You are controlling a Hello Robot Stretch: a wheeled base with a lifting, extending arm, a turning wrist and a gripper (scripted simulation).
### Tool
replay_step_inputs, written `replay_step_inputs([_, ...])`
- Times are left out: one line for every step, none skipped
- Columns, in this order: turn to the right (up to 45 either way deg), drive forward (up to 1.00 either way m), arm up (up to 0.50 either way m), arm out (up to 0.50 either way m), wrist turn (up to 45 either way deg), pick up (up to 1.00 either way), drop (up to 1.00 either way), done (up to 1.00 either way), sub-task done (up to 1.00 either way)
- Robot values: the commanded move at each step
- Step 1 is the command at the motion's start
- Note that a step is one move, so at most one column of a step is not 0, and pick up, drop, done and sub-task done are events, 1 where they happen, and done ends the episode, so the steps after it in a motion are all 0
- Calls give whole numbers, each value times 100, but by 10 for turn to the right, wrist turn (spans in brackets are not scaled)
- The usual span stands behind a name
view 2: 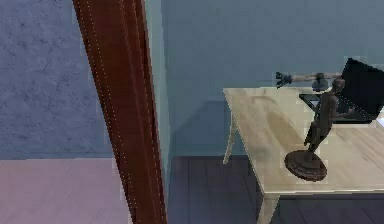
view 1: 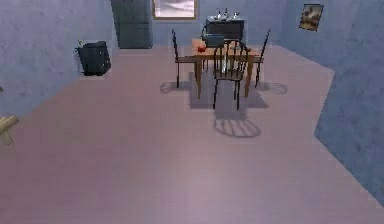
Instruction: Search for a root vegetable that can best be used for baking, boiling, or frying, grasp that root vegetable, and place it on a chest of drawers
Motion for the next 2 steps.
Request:
replay_step_inputs([0,30,0,0,0,0,0,0,0])
replay_step_inputs([240,0,0,0,0,0,0,0,0])
